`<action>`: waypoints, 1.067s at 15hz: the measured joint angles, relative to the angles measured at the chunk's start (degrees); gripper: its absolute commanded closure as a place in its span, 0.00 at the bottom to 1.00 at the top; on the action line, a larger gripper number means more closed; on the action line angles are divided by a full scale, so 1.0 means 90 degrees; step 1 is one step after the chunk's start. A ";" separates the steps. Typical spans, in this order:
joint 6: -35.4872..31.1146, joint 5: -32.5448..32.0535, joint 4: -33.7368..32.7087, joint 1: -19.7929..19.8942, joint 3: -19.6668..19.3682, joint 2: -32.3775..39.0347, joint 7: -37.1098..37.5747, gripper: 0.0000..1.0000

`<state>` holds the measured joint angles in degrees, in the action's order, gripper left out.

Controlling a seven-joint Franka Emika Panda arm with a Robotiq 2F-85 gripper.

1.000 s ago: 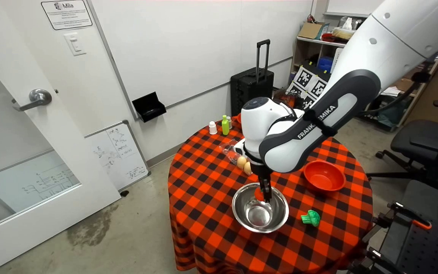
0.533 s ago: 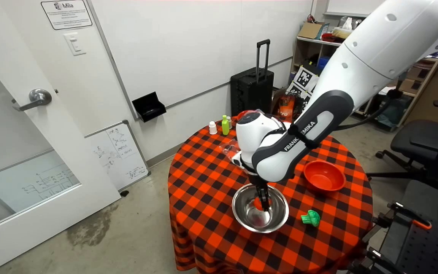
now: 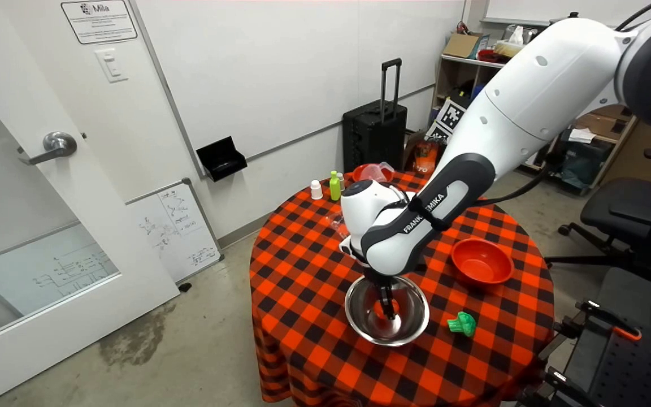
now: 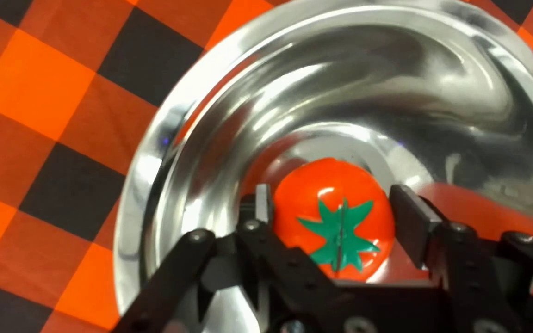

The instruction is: Put the tomato inside the silver bowl

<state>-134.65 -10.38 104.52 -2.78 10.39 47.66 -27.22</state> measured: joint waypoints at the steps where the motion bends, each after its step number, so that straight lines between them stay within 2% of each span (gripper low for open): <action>1: 0.0038 0.0000 -0.0058 0.0000 0.0001 0.0041 0.0001 0.18; 2: 0.0078 0.0000 -0.0104 0.0000 0.0001 0.0071 0.0002 0.10; 4: 0.0142 0.0000 -0.0172 0.0000 0.0002 0.0105 0.0005 0.00; 16: 0.0288 0.0000 -0.0283 0.0001 0.0063 0.0149 0.0002 0.00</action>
<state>-132.06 -10.38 101.98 -2.77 10.95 49.00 -27.21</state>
